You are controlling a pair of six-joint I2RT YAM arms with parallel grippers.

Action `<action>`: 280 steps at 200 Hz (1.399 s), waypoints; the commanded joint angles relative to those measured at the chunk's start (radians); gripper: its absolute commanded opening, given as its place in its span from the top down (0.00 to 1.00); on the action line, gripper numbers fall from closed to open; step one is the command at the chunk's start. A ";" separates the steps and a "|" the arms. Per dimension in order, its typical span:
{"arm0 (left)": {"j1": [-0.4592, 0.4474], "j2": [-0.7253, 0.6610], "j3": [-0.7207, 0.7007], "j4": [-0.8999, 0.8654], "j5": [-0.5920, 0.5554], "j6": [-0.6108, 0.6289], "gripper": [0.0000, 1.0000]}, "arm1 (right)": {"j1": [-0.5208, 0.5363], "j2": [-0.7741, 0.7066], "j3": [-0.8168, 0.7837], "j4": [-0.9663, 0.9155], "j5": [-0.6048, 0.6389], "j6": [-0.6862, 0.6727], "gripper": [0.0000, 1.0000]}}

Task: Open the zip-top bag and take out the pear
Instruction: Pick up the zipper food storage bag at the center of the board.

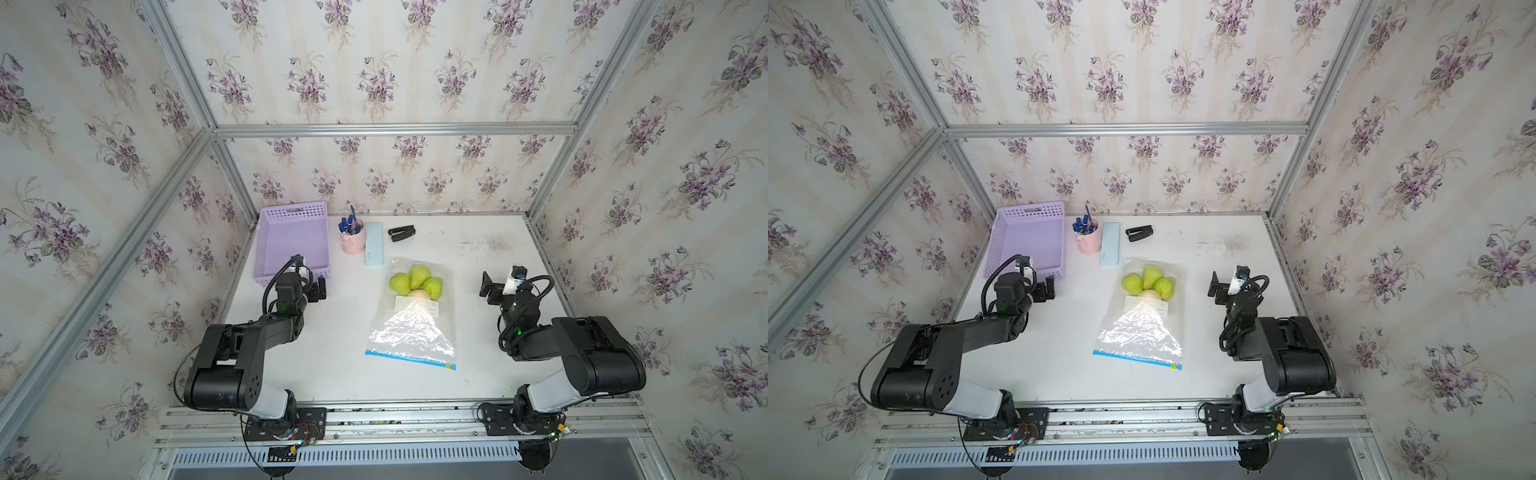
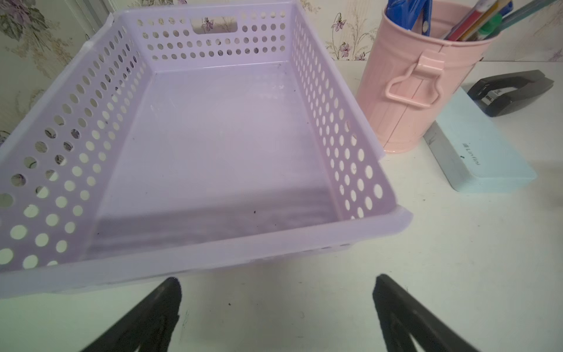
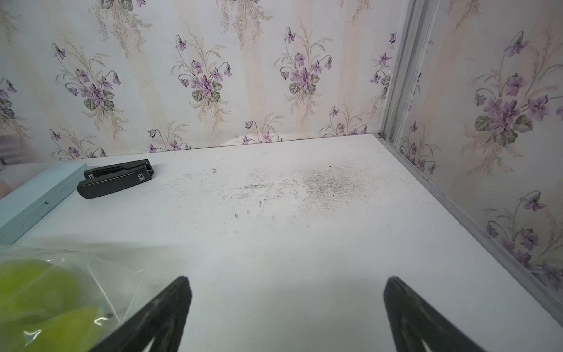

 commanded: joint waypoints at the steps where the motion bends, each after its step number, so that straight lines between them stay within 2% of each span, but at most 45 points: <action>1: 0.001 0.002 0.005 0.027 0.001 0.001 0.00 | 0.001 0.000 0.001 0.027 -0.002 -0.013 0.00; 89: 0.002 -0.001 0.004 0.028 0.003 0.000 0.00 | -0.001 -0.010 0.003 0.022 0.012 -0.006 0.00; 98: 0.002 -0.010 0.015 0.011 -0.006 -0.001 0.00 | 0.001 -0.052 0.020 -0.051 0.022 -0.002 0.00; 109: 0.001 -0.048 0.073 -0.111 -0.014 -0.004 0.00 | 0.005 -0.149 0.063 -0.209 0.024 -0.002 0.00; 121: -0.017 -0.129 0.166 -0.309 -0.013 0.017 0.00 | 0.013 -0.295 0.167 -0.524 0.034 0.068 0.00; 127: -0.038 -0.176 0.227 -0.424 -0.028 -0.027 0.00 | 0.013 -0.350 0.261 -0.759 0.025 0.143 0.00; 145: -0.086 -0.279 0.489 -0.868 0.068 -0.265 0.00 | 0.044 -0.449 0.532 -1.337 -0.025 0.319 0.02; 159: -0.152 -0.313 0.652 -1.155 0.144 -0.504 0.00 | 0.103 -0.529 0.591 -1.538 -0.135 0.415 0.00; 179: -0.331 -0.365 0.710 -1.340 0.231 -0.769 0.00 | 0.126 -0.601 0.581 -1.792 -0.322 0.582 0.01; 190: -0.441 -0.389 0.695 -1.400 0.248 -0.902 0.00 | 0.135 -0.665 0.525 -1.855 -0.429 0.639 0.01; 203: -0.569 -0.423 0.660 -1.423 0.242 -1.030 0.00 | 0.139 -0.757 0.480 -1.932 -0.485 0.690 0.01; 217: -0.706 -0.457 0.636 -1.425 0.184 -1.132 0.00 | 0.140 -0.821 0.447 -2.014 -0.519 0.698 0.01; 229: -0.783 -0.471 0.614 -1.398 0.170 -1.190 0.00 | 0.141 -0.846 0.395 -2.041 -0.567 0.697 0.01; 257: -0.871 -0.464 0.534 -1.291 0.194 -1.257 0.00 | 0.152 -0.899 0.243 -1.966 -0.608 0.744 0.03; 280: -0.883 -0.441 0.474 -1.216 0.234 -1.268 0.00 | 0.157 -0.883 0.133 -1.849 -0.637 0.781 0.07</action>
